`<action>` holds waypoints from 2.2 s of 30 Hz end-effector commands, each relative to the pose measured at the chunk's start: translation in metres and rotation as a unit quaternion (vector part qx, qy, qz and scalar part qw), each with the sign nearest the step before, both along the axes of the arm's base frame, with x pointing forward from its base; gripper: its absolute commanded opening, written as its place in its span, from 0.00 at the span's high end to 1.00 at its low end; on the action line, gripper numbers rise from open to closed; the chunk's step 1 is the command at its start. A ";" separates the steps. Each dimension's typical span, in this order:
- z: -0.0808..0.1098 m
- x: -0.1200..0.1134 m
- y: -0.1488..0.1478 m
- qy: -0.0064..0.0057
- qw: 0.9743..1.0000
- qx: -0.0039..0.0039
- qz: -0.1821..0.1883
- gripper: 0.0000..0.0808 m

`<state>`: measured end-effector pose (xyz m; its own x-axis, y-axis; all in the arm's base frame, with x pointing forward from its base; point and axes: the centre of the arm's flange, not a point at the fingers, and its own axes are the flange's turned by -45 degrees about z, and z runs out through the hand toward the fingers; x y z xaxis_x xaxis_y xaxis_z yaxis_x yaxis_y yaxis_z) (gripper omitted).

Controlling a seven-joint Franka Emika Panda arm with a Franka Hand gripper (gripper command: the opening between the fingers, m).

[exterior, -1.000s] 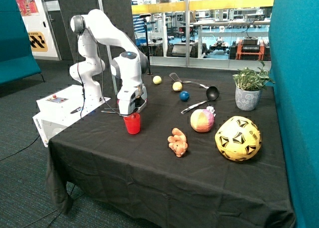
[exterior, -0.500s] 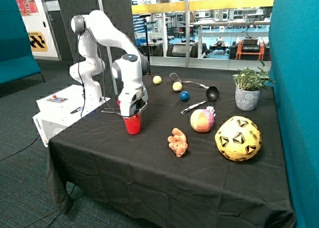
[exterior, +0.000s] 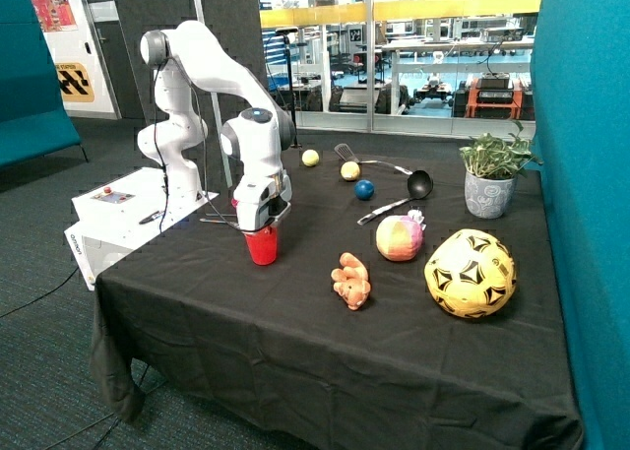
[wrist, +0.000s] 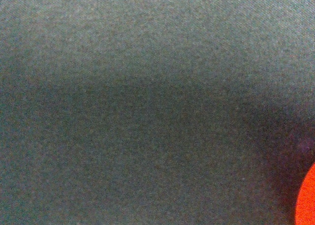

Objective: Set the table

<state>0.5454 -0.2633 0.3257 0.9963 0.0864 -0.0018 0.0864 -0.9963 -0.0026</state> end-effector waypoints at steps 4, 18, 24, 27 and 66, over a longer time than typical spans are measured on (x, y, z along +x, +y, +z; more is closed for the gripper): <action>0.000 -0.001 0.002 -0.001 1.000 -0.001 0.005 1.00; 0.008 0.001 0.004 -0.001 1.000 -0.001 0.010 1.00; 0.018 0.004 0.011 -0.001 1.000 -0.001 0.017 1.00; 0.023 0.006 0.016 -0.001 1.000 -0.001 0.022 1.00; 0.045 -0.035 0.131 -0.001 0.993 -0.001 0.117 1.00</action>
